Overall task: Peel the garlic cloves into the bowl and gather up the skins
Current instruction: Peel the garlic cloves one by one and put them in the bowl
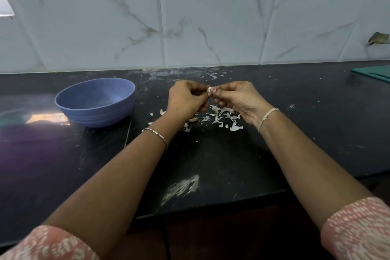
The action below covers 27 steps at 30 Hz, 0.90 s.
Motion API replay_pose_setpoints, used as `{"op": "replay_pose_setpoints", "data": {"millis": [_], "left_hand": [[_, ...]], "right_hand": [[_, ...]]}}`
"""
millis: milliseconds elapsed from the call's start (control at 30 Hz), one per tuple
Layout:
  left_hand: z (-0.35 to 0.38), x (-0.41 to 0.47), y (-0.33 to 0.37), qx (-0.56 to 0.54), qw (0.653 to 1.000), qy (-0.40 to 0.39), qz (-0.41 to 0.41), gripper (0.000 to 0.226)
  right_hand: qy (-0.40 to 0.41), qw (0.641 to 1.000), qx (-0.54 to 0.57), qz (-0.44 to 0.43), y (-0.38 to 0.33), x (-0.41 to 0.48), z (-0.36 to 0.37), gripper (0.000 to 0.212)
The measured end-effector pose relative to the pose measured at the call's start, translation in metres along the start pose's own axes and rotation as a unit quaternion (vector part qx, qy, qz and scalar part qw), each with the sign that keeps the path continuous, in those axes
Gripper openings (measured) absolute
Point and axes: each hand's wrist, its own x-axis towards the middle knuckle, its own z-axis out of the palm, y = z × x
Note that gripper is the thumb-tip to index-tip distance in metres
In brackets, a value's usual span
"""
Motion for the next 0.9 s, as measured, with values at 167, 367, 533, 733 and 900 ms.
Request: {"op": "replay_pose_setpoints", "data": {"millis": [167, 367, 533, 733, 900], "left_hand": [[-0.0002, -0.0011, -0.0003, -0.037, 0.999, 0.004, -0.023, 0.017], [0.0, -0.0015, -0.0003, -0.07, 0.996, 0.001, -0.048, 0.017], [0.0052, -0.0026, 0.001, -0.03, 0.999, 0.019, -0.032, 0.008], [0.0035, -0.0047, 0.0051, -0.034, 0.999, 0.02, -0.032, 0.005], [0.0034, -0.006, 0.0044, -0.016, 1.0, 0.014, -0.022, 0.006]], "right_hand": [[-0.015, 1.0, -0.011, -0.02, 0.0002, -0.0003, 0.0006, 0.001], [-0.001, 0.999, -0.04, -0.029, 0.0005, 0.0012, 0.0029, 0.002], [0.029, 0.997, -0.069, -0.034, -0.0007, -0.0002, 0.0073, 0.006], [0.022, 0.998, -0.052, -0.036, -0.0055, -0.0022, 0.0049, 0.005], [0.014, 0.994, -0.089, -0.053, -0.0031, -0.0019, 0.0048, 0.006]]}}
